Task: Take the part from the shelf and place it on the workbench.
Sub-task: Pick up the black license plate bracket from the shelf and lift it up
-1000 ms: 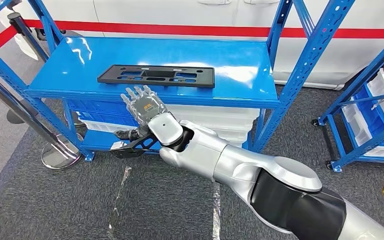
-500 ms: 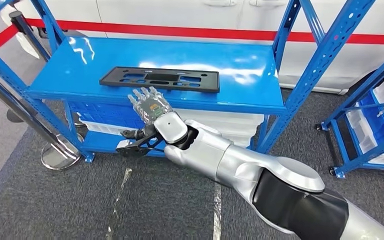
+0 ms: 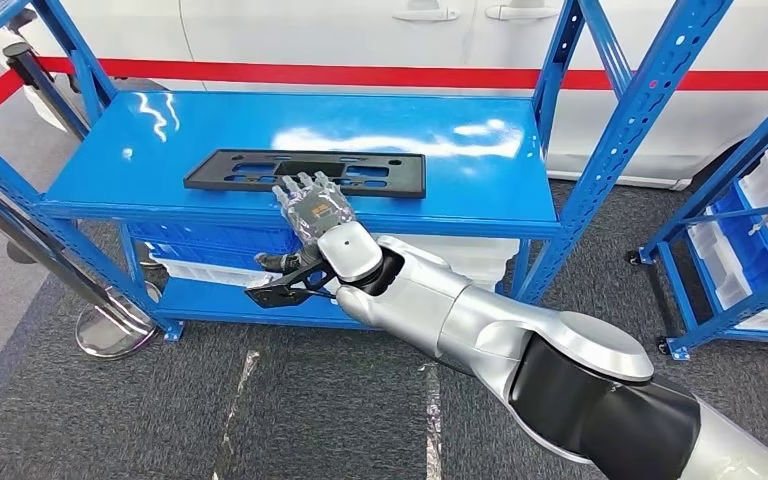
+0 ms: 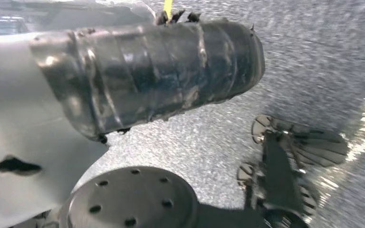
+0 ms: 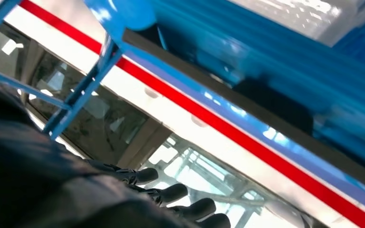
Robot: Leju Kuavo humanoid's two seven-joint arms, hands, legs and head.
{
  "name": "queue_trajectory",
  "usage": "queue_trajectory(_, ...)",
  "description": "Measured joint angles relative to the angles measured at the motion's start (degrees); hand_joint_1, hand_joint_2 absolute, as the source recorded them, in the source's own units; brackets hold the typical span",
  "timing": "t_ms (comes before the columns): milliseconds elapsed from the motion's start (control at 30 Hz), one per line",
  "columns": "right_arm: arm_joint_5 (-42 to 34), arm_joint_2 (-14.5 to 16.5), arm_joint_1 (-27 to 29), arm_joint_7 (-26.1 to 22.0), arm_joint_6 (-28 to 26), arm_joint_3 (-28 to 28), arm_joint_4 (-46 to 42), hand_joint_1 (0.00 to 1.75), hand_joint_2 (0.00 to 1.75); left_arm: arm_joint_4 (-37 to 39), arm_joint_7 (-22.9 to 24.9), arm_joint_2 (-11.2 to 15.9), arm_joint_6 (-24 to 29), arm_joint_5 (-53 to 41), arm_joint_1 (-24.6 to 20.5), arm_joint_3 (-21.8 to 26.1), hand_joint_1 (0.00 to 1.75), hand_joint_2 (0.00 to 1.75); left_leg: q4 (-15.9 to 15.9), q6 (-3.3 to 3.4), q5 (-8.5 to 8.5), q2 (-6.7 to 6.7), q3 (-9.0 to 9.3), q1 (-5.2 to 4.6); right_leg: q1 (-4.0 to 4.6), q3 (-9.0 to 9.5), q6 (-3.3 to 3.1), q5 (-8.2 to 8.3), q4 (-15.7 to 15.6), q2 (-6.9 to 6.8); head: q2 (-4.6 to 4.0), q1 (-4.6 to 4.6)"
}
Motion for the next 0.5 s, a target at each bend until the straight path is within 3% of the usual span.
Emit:
queue_trajectory(100, 0.0, -0.1, 0.0, 0.0, 0.0, 0.0, 0.0, 0.00, 0.00, 0.0, 0.0, 0.0, 0.0, 0.0, -0.2, 0.0, 0.00, 0.00, -1.8, 0.66, -0.80, -0.05, 0.99, -0.40, 0.10, 0.00, 0.63, -0.16, -0.3, -0.04, 0.01, -0.02)
queue_trajectory(167, 0.0, -0.1, -0.1, 0.0, 0.0, 0.0, 0.0, 0.00, 0.00, 0.0, 0.0, 0.0, 0.0, 0.0, -0.2, 0.0, 0.00, 0.00, -2.5, 1.06, -0.87, 0.03, 1.54, -0.06, 0.17, -0.22, 1.23, -0.80, 0.4, -0.18, 0.00, 0.13)
queue_trajectory(233, 0.0, -0.2, -0.2, 0.0, 0.0, 0.0, 0.0, 0.00, 0.00, 0.0, 0.0, 0.0, 0.0, 0.0, -0.1, 0.0, 0.00, 0.00, -3.1, 1.56, -0.88, 0.15, 2.21, 0.27, 0.25, -2.42, 1.70, -3.05, 4.9, -0.29, 0.00, 0.34)
queue_trajectory(300, 0.0, -0.4, -0.2, 0.0, 0.0, 0.0, 0.0, 0.00, 0.00, 0.0, 0.0, 0.0, 0.0, 0.0, -0.2, 0.0, 0.00, 0.00, -3.2, 1.96, -1.16, 0.14, 2.45, 0.25, 0.24, -6.80, 1.95, -5.78, 12.6, -0.31, 0.01, 0.44)
queue_trajectory(333, 0.0, -0.5, 0.0, 0.0, 0.0, 0.0, 0.0, 0.00, 0.44, 0.0, 0.0, 0.1, 0.0, 0.0, -0.2, 0.0, 0.00, 0.00, -3.1, 2.05, -1.35, 0.11, 2.58, 0.25, 0.16, -8.68, 2.05, -6.19, 15.3, -0.32, 0.00, 0.44)
queue_trajectory(367, 0.0, -0.6, 0.1, 0.0, 0.1, 0.0, 0.1, 0.00, 0.87, 0.0, 0.0, 0.1, 0.0, 0.0, -0.2, 0.0, 0.00, 0.00, -3.0, 2.06, -1.58, 0.06, 2.76, 0.26, 0.06, -9.67, 2.12, -5.51, 16.1, -0.33, -0.01, 0.44)
queue_trajectory(400, -0.1, -0.6, 0.1, 0.0, 0.1, 0.0, 0.1, 0.00, 1.31, 0.0, 0.0, 0.1, 0.0, 0.0, -0.1, 0.0, 0.00, 0.00, -2.9, 1.98, -1.90, 0.00, 3.02, 0.28, -0.05, -9.45, 2.15, -3.67, 14.6, -0.37, -0.01, 0.44)
queue_trajectory(433, -0.3, -0.7, 0.1, 0.2, 0.1, 0.0, 0.1, 0.00, 1.75, 0.0, 0.0, 0.1, 0.0, 0.0, -0.1, 0.0, 0.00, 0.00, -2.7, 1.84, -2.33, -0.06, 3.35, 0.31, -0.15, -8.15, 2.11, -1.06, 11.0, -0.44, -0.01, 0.44)
queue_trajectory(500, -0.8, -0.7, 0.1, 0.5, 0.3, 0.0, 0.1, 0.00, 1.75, 0.0, 0.0, 0.1, -0.1, 0.1, 0.0, 0.0, 0.00, 0.00, -2.0, 1.37, -3.24, -0.16, 3.69, 0.28, -0.18, -5.11, 1.84, 2.33, 3.7, -0.52, 0.00, 0.44)
